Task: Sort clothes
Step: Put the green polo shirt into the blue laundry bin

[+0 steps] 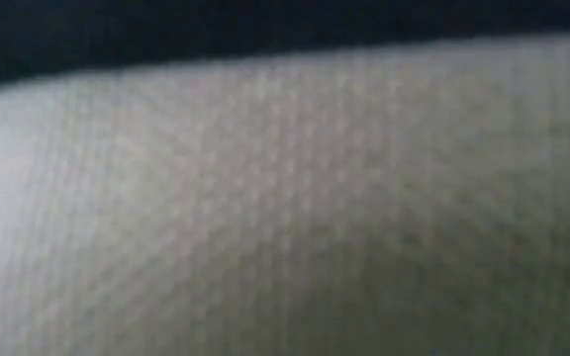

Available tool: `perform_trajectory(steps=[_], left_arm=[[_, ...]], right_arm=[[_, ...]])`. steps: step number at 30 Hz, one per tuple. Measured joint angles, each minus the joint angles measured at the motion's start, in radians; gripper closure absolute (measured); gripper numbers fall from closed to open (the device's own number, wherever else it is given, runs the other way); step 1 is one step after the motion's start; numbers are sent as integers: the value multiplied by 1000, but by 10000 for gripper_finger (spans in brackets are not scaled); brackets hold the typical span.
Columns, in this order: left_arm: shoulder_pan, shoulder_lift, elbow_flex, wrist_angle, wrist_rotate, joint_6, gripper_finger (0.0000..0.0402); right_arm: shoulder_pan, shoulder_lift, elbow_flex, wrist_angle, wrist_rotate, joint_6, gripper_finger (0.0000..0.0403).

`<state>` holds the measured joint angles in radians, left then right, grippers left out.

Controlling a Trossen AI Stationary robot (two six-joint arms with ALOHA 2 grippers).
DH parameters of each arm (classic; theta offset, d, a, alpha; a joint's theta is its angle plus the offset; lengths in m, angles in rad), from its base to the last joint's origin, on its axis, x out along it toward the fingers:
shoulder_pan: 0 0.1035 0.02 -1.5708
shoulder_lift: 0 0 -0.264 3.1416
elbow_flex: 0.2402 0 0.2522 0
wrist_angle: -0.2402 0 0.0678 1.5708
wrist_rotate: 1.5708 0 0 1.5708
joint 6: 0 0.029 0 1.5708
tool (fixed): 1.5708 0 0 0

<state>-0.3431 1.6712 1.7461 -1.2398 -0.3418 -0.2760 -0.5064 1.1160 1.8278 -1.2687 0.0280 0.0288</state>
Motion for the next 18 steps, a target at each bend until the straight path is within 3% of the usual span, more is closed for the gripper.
perform_trajectory(steps=[8, 18], left_arm=[[0, -152, -379, 411, 2, -124, 401], [0, -155, -597, 597, -7, -222, 402]], right_arm=[[0, 2, -1, 28, 1, 8, 365], [0, 5, -1, 28, 1, 26, 365]])
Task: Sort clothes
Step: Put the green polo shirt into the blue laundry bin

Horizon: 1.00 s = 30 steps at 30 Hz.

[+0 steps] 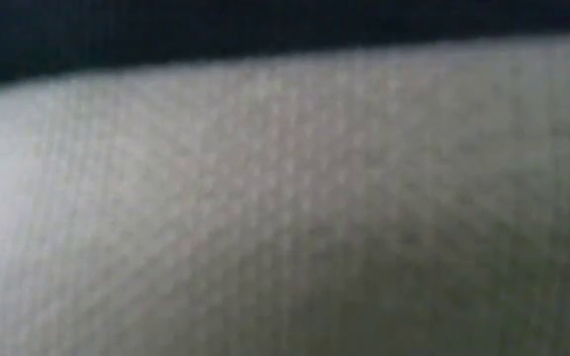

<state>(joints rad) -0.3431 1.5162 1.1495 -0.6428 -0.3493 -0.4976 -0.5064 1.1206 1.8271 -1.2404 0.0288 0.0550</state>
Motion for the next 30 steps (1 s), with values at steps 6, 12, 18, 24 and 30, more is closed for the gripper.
perform_trajectory(steps=[6, 12, 18, 24, 30], left_arm=[[0, 1, -33, 151, 26, 7, 402], [-3, 2, -33, 194, 28, 13, 402], [-6, 2, 11, 195, 53, 58, 401], [-7, 27, 63, 172, 92, 127, 401], [-8, 133, 151, 169, 190, 171, 401]], right_arm=[[0, 12, 0, 0, 0, 5, 365], [0, 28, 0, 0, 0, 5, 365], [0, 41, 0, 1, 0, 0, 365], [0, 41, 0, 1, 0, -2, 365], [0, 40, 0, 1, 0, 1, 365]])
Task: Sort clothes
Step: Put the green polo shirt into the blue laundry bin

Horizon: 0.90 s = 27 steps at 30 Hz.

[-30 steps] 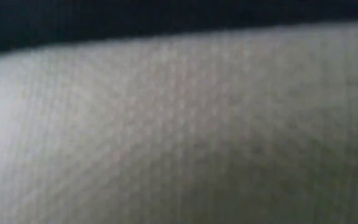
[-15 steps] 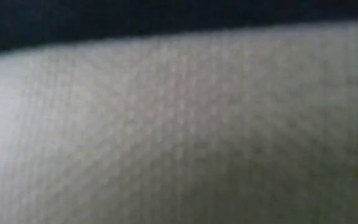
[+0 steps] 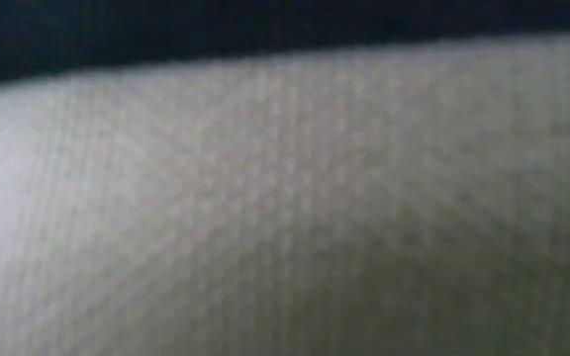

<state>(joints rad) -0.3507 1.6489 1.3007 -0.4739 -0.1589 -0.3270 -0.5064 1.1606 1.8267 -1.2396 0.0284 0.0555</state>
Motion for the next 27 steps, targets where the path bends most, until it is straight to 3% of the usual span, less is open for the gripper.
perform_trajectory(steps=[10, 27], left_arm=[[-6, 185, 218, -131, 130, 101, 401], [-8, 331, 227, -109, 234, 143, 401]], right_arm=[[0, 0, 0, 0, 0, -1, 365], [0, 0, 0, -5, -1, -22, 365]])
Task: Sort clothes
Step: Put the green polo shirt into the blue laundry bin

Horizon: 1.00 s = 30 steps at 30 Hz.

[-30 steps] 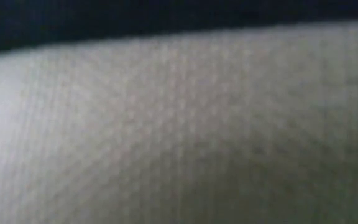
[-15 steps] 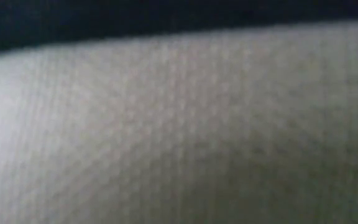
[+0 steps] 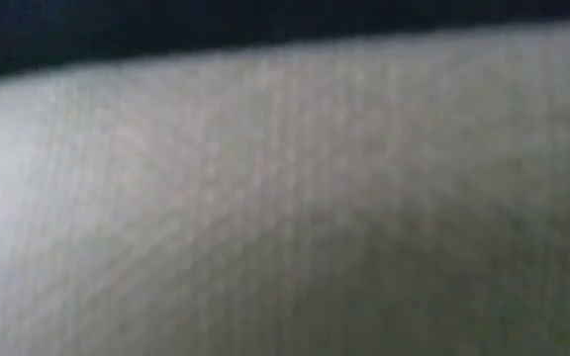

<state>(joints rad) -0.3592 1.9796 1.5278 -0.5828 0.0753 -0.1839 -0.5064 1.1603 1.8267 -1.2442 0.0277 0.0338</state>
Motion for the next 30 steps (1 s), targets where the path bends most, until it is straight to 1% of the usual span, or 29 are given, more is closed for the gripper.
perform_trajectory(steps=[4, 13, 20, 26, 30], left_arm=[[-1, 25, 4, 6, -8, 3, 401], [0, 29, 10, -4, -1, -9, 401], [-5, 36, 96, -115, 3, -17, 401], [-5, 36, 135, -176, 2, -10, 401], [-6, 36, 184, -211, -2, -10, 401]], right_arm=[[0, 0, 0, 0, 0, -1, 365], [0, 0, 0, -1, 0, -7, 365], [0, 0, 0, -1, -1, -8, 365], [0, 0, 0, -1, -1, -18, 365], [0, 0, 0, -1, -1, -21, 365]])
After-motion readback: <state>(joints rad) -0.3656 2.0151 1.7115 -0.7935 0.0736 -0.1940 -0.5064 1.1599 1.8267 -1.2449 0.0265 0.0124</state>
